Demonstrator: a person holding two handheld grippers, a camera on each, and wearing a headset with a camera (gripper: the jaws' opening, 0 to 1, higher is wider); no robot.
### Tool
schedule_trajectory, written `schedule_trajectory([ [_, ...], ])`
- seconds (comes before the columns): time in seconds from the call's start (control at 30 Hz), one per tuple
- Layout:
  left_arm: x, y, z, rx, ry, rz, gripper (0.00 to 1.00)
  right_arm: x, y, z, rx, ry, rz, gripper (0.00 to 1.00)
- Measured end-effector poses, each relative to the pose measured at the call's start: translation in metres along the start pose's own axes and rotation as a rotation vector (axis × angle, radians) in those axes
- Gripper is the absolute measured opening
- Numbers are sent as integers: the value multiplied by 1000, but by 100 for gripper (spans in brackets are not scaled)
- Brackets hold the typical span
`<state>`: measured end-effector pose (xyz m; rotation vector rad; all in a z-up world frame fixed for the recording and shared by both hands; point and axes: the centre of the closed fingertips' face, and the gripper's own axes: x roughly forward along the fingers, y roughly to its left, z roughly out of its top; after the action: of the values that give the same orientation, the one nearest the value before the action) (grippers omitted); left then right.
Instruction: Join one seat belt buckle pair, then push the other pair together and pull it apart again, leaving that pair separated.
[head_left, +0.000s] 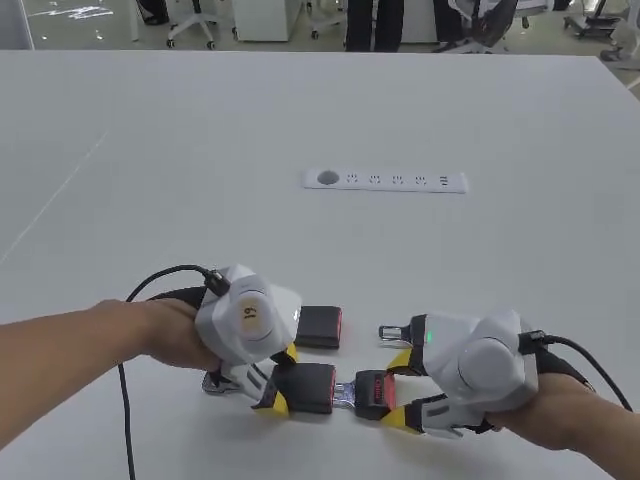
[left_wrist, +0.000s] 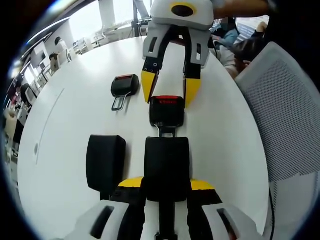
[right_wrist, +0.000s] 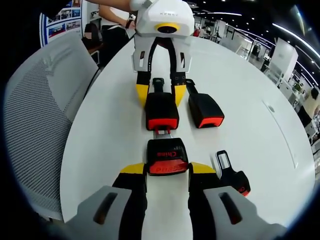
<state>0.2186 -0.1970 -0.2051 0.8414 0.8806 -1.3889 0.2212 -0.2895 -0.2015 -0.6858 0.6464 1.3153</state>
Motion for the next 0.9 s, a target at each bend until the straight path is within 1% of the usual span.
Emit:
schedule_trajectory([
  [0.43, 1, 1, 0, -1, -10, 4, 32, -1, 1, -1, 4, -3, 1, 28],
  [0.9, 1, 2, 0, 9, -5, -1, 31, 1, 3, 2, 7, -5, 13, 28],
])
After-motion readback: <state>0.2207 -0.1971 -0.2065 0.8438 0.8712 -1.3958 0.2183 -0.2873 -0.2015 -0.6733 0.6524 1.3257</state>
